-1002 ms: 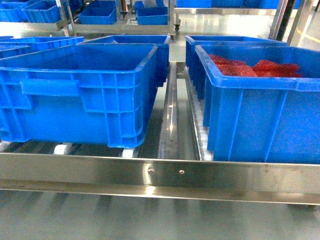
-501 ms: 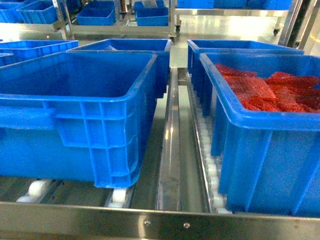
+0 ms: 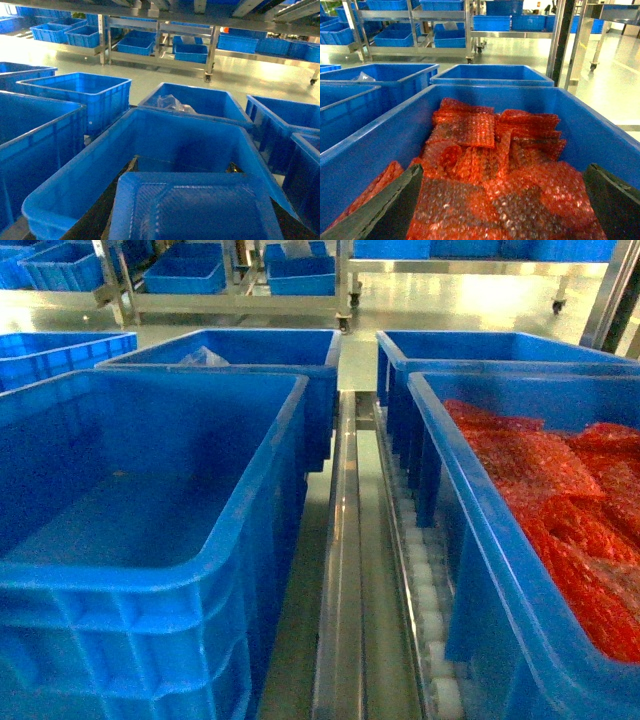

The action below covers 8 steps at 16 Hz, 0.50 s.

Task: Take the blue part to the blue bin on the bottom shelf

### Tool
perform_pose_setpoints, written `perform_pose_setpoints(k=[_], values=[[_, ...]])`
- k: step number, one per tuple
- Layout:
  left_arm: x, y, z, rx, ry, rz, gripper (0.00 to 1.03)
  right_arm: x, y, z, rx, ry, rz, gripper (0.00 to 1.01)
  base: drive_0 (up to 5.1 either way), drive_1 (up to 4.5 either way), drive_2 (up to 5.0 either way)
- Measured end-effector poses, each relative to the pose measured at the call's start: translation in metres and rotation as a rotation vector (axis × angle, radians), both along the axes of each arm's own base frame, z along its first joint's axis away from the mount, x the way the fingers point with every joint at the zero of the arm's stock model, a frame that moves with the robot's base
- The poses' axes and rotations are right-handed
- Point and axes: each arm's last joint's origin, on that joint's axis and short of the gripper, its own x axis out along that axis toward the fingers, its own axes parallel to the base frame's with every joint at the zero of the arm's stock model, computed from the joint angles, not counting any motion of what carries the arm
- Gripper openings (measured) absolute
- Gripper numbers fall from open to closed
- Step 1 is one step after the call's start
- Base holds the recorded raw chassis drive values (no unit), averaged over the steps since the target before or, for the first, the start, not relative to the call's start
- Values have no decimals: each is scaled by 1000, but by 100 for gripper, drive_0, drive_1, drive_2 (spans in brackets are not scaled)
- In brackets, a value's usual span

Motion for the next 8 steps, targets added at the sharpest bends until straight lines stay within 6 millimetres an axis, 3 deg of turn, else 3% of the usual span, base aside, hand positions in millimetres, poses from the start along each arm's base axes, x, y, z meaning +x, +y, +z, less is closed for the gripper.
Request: perform_pose_setpoints(k=[8], values=[[0,0,0,0,0,-2,43,0,0,0,0,2,0,98,0,0,0]])
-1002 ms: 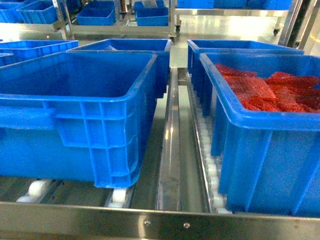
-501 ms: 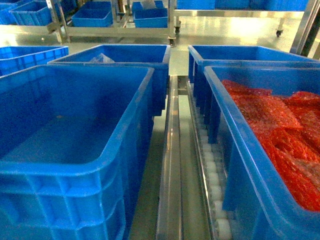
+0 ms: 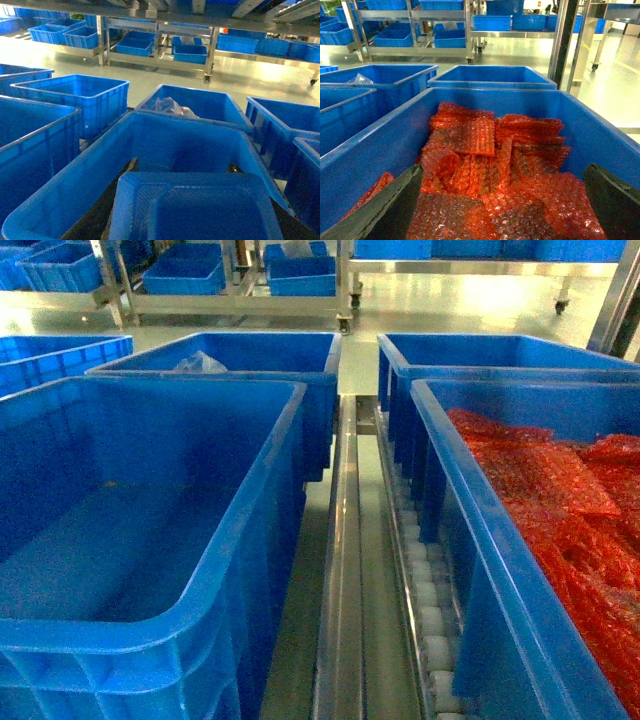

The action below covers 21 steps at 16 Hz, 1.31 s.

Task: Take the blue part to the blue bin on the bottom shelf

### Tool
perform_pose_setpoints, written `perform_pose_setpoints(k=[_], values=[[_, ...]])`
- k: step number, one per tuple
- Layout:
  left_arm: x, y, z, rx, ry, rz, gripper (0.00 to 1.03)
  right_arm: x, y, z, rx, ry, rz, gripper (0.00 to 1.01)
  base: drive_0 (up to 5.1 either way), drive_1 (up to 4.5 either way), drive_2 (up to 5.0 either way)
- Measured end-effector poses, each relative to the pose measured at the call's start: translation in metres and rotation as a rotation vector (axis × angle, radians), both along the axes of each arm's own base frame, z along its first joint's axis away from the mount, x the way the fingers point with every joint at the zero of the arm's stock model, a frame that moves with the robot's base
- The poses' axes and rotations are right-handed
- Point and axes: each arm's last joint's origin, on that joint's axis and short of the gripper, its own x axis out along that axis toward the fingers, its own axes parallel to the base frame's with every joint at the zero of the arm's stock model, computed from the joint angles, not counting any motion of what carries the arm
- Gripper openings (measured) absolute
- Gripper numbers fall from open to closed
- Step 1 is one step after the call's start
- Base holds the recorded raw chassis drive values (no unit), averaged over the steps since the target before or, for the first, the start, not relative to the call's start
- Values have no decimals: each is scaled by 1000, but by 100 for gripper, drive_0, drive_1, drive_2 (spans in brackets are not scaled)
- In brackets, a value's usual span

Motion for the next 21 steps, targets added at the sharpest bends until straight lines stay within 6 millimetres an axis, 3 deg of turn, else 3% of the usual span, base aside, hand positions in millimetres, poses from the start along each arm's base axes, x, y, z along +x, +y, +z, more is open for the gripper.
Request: perform_pose_setpoints(k=[21], values=[[0,0,0,0,0,0,43,0,0,0,0,0,0,98,0,0,0]])
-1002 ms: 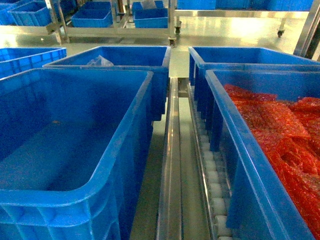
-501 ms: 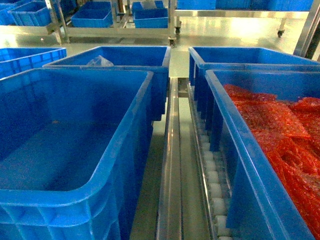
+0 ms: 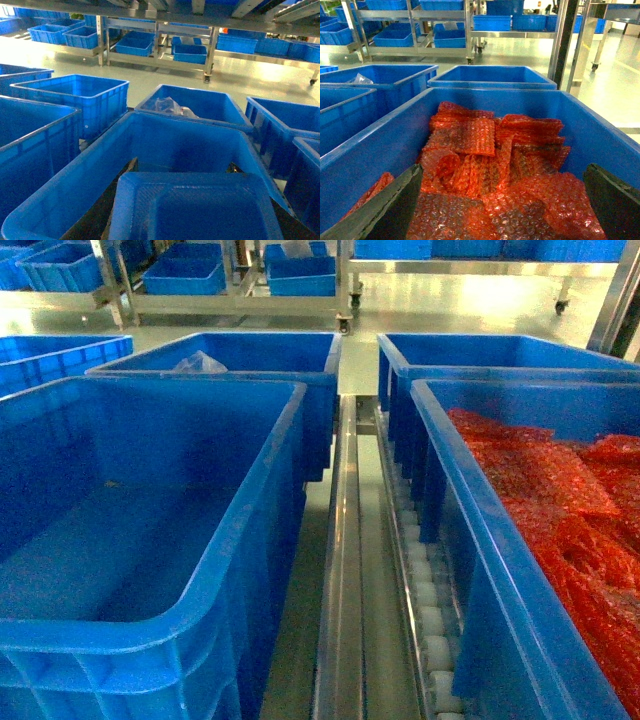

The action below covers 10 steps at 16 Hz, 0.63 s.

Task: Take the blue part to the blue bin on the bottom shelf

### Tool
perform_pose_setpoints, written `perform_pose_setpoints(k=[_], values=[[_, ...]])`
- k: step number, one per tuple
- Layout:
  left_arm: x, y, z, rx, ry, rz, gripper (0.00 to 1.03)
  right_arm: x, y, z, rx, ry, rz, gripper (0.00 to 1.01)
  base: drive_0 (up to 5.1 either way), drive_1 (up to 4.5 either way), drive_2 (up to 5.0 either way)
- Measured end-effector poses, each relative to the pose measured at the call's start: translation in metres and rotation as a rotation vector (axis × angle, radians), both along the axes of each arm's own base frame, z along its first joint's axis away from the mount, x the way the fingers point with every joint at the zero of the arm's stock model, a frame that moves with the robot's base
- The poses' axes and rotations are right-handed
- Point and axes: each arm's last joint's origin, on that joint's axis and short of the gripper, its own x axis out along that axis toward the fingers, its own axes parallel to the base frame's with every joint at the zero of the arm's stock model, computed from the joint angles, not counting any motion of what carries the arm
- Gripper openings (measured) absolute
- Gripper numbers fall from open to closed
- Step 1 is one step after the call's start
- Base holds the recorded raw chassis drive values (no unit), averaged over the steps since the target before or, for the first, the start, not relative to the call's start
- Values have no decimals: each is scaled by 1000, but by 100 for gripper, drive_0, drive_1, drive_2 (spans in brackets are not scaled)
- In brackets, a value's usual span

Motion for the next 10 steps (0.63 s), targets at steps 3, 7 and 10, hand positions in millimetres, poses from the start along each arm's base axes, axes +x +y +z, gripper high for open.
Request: perform_pose_setpoints(k=[3,7,10], values=[[0,0,0,0,0,0,43,0,0,0,0,0,0,98,0,0,0],[0,0,0,0,0,0,43,0,0,0,0,0,0,98,0,0,0],[0,0,-1,31,49,18,43,0,0,0,0,0,0,98,0,0,0]])
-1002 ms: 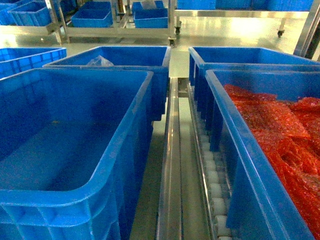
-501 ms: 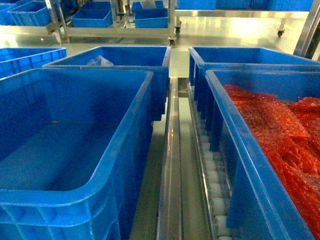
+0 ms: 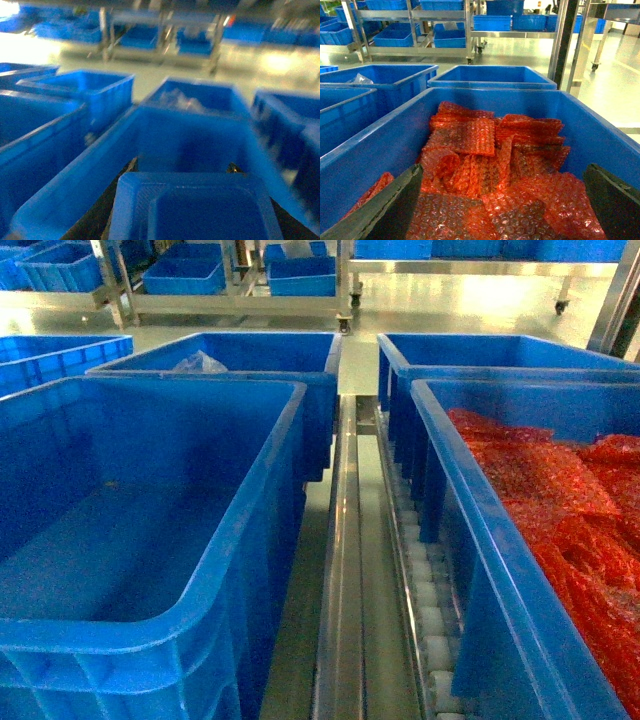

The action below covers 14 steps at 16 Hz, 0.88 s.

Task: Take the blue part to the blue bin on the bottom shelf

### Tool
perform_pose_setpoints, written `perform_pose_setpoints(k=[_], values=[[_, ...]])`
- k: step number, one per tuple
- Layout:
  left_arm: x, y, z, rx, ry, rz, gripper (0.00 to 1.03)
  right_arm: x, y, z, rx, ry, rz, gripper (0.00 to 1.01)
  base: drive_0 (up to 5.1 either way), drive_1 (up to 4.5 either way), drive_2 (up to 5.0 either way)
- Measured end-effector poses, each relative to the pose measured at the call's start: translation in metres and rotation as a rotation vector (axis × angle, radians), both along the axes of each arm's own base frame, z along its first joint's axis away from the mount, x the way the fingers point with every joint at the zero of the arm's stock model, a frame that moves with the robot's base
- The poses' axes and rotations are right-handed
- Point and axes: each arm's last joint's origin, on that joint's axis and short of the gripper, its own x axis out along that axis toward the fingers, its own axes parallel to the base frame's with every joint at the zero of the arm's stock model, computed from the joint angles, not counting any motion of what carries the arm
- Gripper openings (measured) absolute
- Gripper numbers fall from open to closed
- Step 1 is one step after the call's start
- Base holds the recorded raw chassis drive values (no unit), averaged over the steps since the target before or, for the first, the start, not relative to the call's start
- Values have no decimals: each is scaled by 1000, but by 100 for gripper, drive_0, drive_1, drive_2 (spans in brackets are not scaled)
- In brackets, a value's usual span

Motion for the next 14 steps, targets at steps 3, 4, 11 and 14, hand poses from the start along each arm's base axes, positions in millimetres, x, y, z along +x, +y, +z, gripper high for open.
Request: perform_pose_setpoints(k=[3,4,11,14], values=[[1,-1,-3,134,168,105,43,0,0,0,0,1,0,98,0,0,0],[1,-2,-2,130,163,100,43,0,0,0,0,0,0,98,0,0,0],[146,-18,-22,-123,296,-138,43,0,0,0,0,0,0,98,0,0,0],[145,-16,-20,-130,291,-176,43,0,0,0,0,0,0,98,0,0,0]])
